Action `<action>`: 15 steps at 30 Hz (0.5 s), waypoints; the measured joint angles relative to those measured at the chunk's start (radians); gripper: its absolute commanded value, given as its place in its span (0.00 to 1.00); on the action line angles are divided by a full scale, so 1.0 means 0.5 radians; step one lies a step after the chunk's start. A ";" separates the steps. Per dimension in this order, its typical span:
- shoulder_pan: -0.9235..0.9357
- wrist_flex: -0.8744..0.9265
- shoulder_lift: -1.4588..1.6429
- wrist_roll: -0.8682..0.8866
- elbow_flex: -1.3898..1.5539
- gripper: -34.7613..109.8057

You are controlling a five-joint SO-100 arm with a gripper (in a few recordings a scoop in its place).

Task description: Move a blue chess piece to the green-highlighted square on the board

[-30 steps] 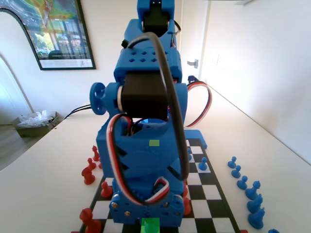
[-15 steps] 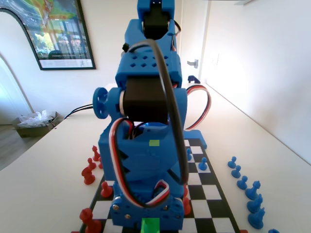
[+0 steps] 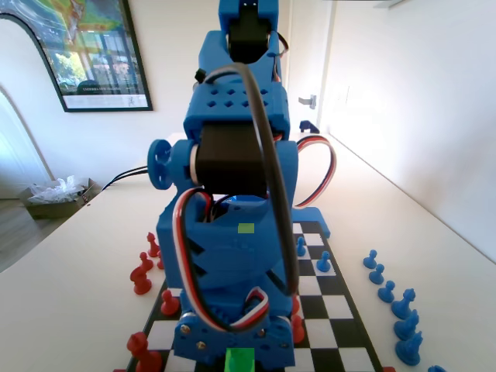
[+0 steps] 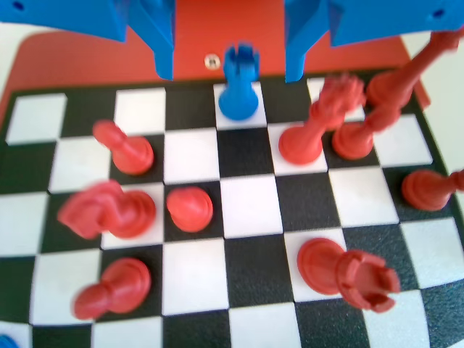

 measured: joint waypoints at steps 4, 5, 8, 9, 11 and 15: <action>0.003 0.003 0.064 0.031 0.000 0.34; 0.006 0.003 0.074 0.034 0.000 0.34; 0.006 0.028 0.104 0.034 0.000 0.34; -0.003 0.037 0.129 0.034 0.006 0.34; -0.018 0.058 0.156 0.034 0.006 0.33; -0.043 0.120 0.252 0.025 0.031 0.30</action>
